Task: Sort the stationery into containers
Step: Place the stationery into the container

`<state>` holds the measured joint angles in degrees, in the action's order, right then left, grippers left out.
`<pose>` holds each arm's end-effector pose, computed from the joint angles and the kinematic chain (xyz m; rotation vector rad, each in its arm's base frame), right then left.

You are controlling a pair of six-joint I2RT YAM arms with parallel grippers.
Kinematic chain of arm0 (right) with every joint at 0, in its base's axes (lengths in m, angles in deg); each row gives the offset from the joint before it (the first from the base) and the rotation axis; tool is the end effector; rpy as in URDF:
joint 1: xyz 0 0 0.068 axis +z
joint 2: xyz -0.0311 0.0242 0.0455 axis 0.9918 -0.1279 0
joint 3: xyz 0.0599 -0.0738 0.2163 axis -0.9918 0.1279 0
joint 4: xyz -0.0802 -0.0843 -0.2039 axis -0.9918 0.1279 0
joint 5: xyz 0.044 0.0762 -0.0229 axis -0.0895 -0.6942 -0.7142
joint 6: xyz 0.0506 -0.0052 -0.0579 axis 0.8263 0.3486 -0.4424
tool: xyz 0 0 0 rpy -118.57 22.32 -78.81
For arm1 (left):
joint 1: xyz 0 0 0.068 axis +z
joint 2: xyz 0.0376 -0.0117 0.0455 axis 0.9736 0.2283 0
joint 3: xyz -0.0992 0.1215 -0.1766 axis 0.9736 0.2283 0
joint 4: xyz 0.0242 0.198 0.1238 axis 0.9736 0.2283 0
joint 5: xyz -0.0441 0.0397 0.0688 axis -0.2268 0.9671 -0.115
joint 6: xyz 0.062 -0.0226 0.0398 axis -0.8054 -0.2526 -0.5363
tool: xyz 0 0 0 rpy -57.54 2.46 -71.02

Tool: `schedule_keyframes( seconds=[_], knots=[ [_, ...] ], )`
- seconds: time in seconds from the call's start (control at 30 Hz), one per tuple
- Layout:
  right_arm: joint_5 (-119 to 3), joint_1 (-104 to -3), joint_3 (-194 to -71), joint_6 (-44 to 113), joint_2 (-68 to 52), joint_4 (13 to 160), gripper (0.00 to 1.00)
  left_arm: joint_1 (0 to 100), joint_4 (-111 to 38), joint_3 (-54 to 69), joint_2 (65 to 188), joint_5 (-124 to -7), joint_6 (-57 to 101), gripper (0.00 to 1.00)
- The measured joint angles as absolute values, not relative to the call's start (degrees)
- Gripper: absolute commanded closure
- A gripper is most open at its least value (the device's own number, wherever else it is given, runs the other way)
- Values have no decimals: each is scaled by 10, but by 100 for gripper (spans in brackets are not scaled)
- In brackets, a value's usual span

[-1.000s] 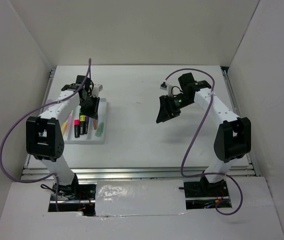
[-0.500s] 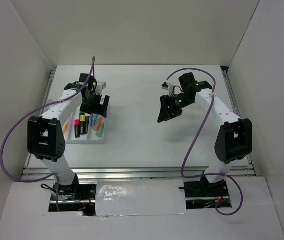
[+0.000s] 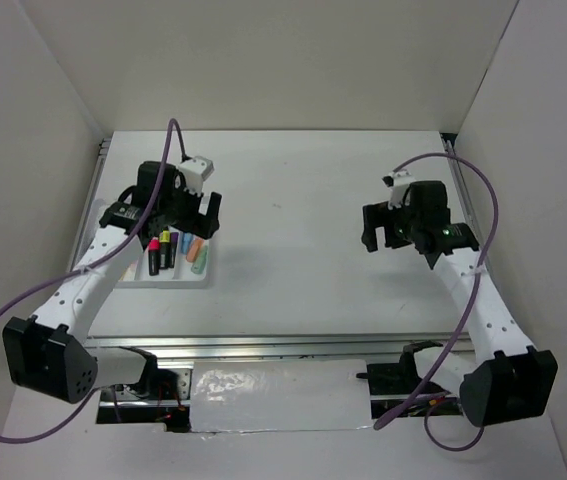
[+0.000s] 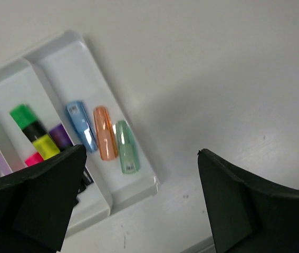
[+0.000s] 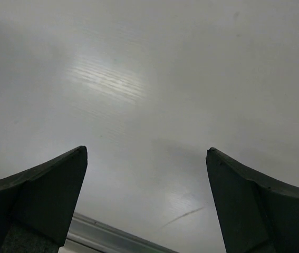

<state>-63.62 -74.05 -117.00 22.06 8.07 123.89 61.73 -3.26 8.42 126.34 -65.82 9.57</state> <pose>0.2412 0.0512 0.2643 -0.3995 2.2847 0.2858 0.2822 -0.0860 0.2980 0.3928 2.1523 -0.2990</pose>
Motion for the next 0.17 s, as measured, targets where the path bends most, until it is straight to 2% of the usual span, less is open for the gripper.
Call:
schedule_keyframes(
  seconds=[0.17],
  knots=[
    [-576, -791, -1065, 216, 167, 1216, 0, 622, -52, 208, 1187, -644, 108, 0]
  ],
)
